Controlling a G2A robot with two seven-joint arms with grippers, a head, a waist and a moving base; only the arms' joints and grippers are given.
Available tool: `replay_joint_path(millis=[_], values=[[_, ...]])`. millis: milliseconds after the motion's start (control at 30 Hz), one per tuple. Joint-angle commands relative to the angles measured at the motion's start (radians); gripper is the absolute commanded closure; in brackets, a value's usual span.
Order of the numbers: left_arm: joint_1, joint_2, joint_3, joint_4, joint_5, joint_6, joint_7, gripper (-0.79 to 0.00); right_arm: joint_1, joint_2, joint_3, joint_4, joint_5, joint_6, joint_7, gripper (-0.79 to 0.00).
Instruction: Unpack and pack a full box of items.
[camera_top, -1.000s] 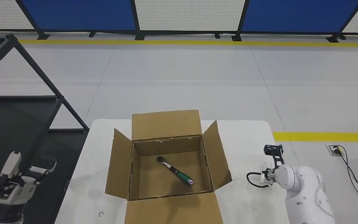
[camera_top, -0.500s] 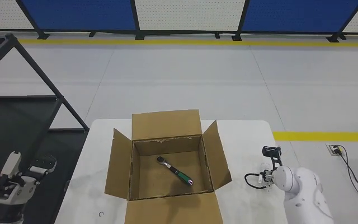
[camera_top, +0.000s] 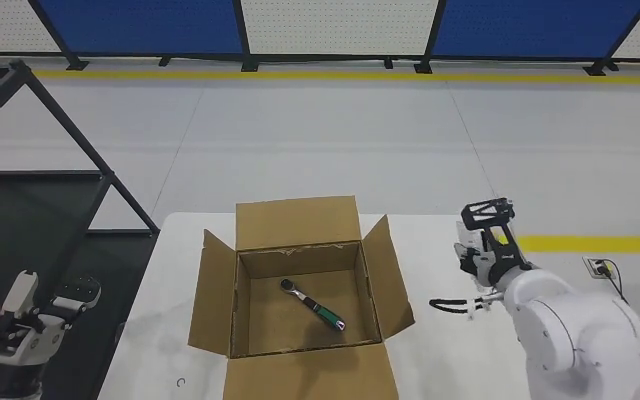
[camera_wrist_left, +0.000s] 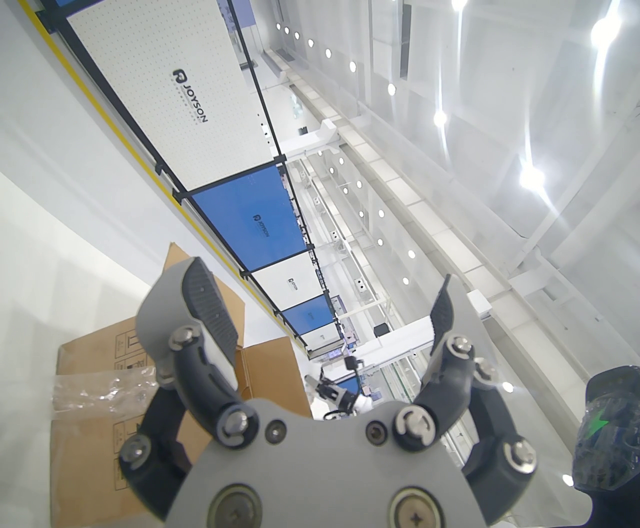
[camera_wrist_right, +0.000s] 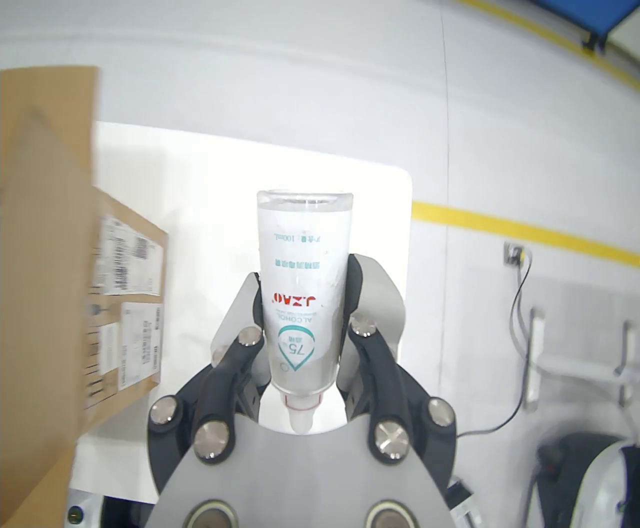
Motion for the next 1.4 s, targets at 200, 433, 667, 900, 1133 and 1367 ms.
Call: replay_joint_path(millis=[200, 433, 667, 900, 1133, 1367], values=[[0.000, 0.000, 0.000, 0.000, 0.000, 0.000, 0.000, -0.785, 0.219, -0.022, -0.363, -0.109, 0.001, -0.132, 0.085, 0.000], [0.000, 0.000, 0.000, 0.000, 0.000, 0.000, 0.000, -0.785, 0.410, -0.082, -0.659, 0.140, 0.117, -0.116, 0.095, 0.000], [0.000, 0.000, 0.000, 0.000, 0.000, 0.000, 0.000, -0.785, 0.498, -0.143, -0.820, 0.442, 0.236, -0.097, 0.070, 0.000], [0.000, 0.000, 0.000, 0.000, 0.000, 0.000, 0.000, -0.785, 0.536, -0.188, -0.916, 0.693, 0.182, -0.055, 0.079, 0.000], [0.000, 0.000, 0.000, 0.000, 0.000, 0.000, 0.000, -0.785, 0.548, -0.229, -0.952, 0.888, 0.179, -0.033, -0.020, 0.000], [0.000, 0.000, 0.000, 0.000, 0.000, 0.000, 0.000, -0.785, 0.568, -0.271, -0.968, 1.080, 0.180, -0.023, -0.105, 0.000]])
